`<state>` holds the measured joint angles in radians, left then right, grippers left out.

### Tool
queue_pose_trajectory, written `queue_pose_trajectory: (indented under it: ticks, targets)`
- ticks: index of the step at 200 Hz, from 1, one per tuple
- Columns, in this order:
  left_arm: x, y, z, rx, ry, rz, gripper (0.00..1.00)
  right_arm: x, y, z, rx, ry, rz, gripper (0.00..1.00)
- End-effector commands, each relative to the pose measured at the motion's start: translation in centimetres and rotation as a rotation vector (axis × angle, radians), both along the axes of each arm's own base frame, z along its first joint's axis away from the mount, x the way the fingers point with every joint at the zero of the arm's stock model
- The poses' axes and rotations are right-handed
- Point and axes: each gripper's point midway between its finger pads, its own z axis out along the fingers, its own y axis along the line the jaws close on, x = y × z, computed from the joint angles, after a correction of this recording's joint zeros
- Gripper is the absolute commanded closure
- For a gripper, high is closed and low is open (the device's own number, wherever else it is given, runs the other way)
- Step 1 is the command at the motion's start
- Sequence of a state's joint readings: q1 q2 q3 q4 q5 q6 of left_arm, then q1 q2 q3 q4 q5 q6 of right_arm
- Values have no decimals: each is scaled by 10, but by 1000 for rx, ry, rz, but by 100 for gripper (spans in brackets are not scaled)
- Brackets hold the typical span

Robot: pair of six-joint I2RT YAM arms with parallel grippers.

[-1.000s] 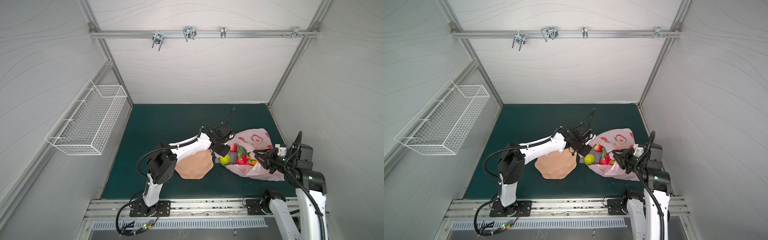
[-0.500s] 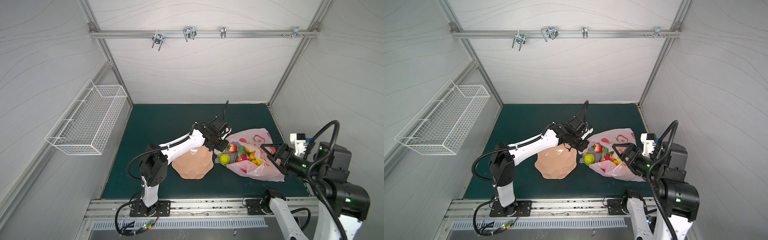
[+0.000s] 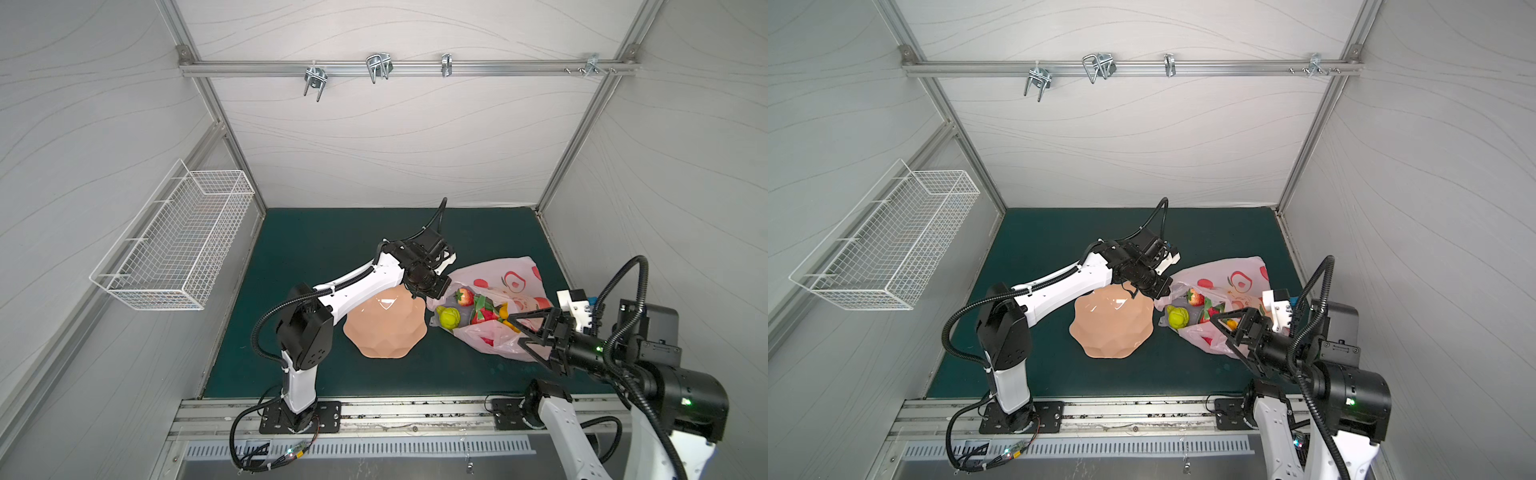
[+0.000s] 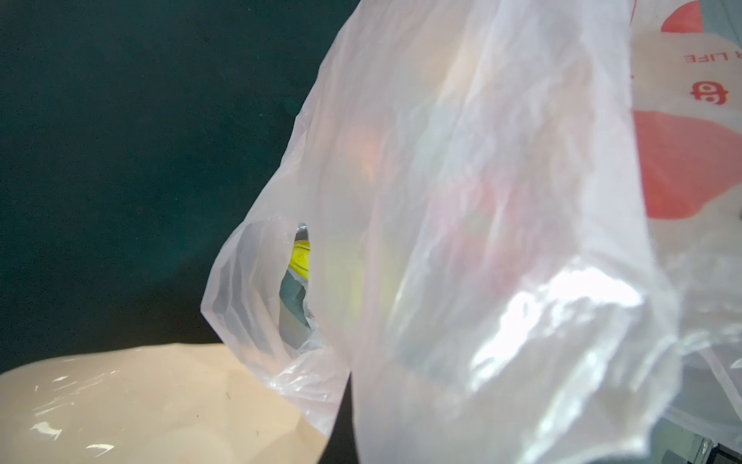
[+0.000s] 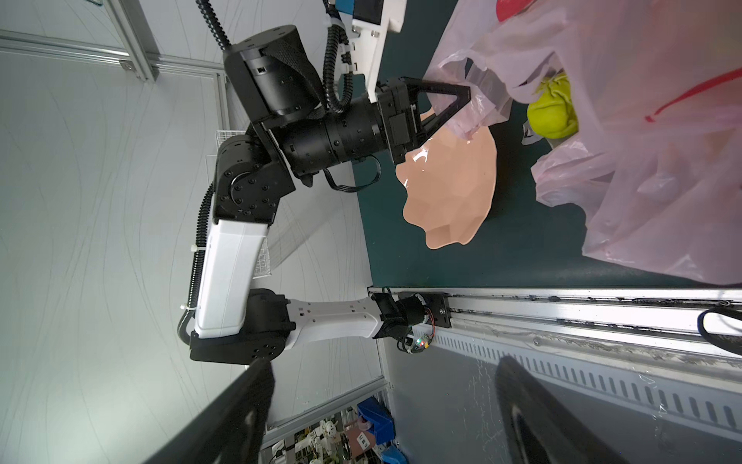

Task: Place the fruits into the plastic bag
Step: Pick up the plastic bag from the middle-right of the table.

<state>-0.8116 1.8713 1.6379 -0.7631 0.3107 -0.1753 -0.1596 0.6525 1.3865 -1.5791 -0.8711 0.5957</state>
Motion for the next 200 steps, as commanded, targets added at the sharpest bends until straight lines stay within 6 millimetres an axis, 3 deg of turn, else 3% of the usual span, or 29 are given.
queue_pose_trajectory:
  ticks: [1,29,98,113,139,159,200]
  targets:
    - [1,-7,9,-31,2,-31,100,-3,0,-6,-7,43,18,11]
    - [0,-8,4,-30,20,-33,100,8,-7,-9,-52,49,-3,1]
    - [2,-11,1,-45,48,-26,100,36,-14,-27,-142,88,-13,1]
    - [2,-11,-1,-43,51,-26,100,48,-4,-33,-237,90,39,1]
    - [6,-10,-2,-43,63,-5,100,60,22,-38,-591,15,89,1]
    - [7,-10,-1,-60,77,10,100,63,35,-48,-694,54,52,1]
    - [9,-9,-1,-80,90,18,100,64,15,-78,-766,94,-74,1]
